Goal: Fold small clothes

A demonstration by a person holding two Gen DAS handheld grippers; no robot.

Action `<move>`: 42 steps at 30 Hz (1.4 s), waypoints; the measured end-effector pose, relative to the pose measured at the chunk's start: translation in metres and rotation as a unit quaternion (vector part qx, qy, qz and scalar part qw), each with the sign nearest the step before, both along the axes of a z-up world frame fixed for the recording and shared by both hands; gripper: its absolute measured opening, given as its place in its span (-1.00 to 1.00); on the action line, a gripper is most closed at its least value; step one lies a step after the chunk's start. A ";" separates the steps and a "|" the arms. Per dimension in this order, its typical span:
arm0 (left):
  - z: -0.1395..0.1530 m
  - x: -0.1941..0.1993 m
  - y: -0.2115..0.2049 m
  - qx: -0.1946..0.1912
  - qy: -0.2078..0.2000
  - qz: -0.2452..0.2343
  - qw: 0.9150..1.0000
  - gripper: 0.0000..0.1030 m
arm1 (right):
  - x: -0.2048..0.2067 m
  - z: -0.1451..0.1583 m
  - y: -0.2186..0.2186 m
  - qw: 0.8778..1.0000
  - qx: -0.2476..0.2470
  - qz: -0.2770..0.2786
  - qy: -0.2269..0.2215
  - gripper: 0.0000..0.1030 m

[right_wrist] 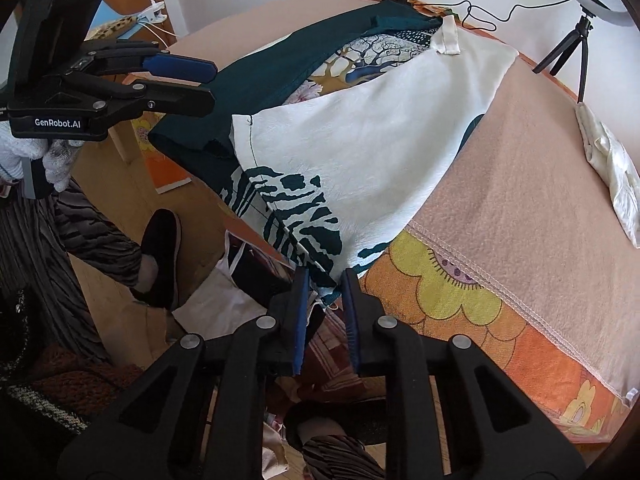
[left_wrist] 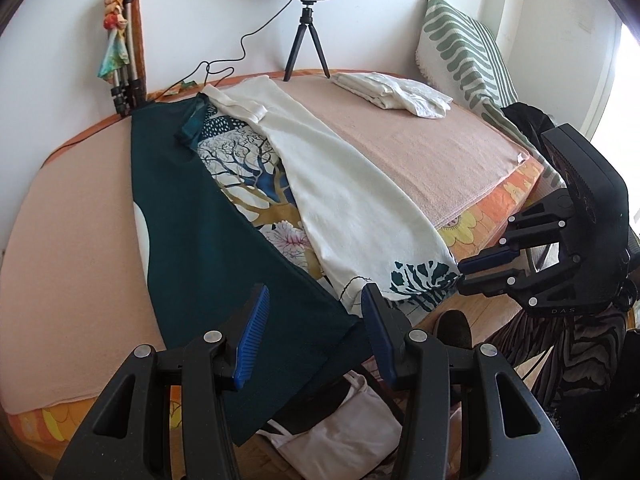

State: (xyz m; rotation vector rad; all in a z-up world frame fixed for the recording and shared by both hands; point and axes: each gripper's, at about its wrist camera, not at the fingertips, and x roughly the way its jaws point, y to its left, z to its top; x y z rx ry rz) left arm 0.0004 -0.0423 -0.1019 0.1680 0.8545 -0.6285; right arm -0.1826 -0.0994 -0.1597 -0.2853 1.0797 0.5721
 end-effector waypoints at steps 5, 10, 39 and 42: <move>-0.008 0.009 0.003 0.005 0.011 0.009 1.000 -0.10 | -0.007 -0.005 0.010 0.999 -0.028 0.029 -0.003 -0.71; -0.017 0.017 0.006 0.006 0.029 0.018 0.999 -0.10 | -0.010 -0.005 0.014 0.998 -0.054 0.035 -0.022 -0.90; 0.000 0.005 0.088 -0.047 0.055 0.096 0.993 -0.10 | 0.011 0.014 -0.070 0.969 0.137 -0.189 0.075 -0.70; -0.014 0.004 0.099 -0.054 0.097 0.116 0.987 -0.10 | 0.025 0.003 -0.067 0.967 0.141 -0.183 0.106 -0.69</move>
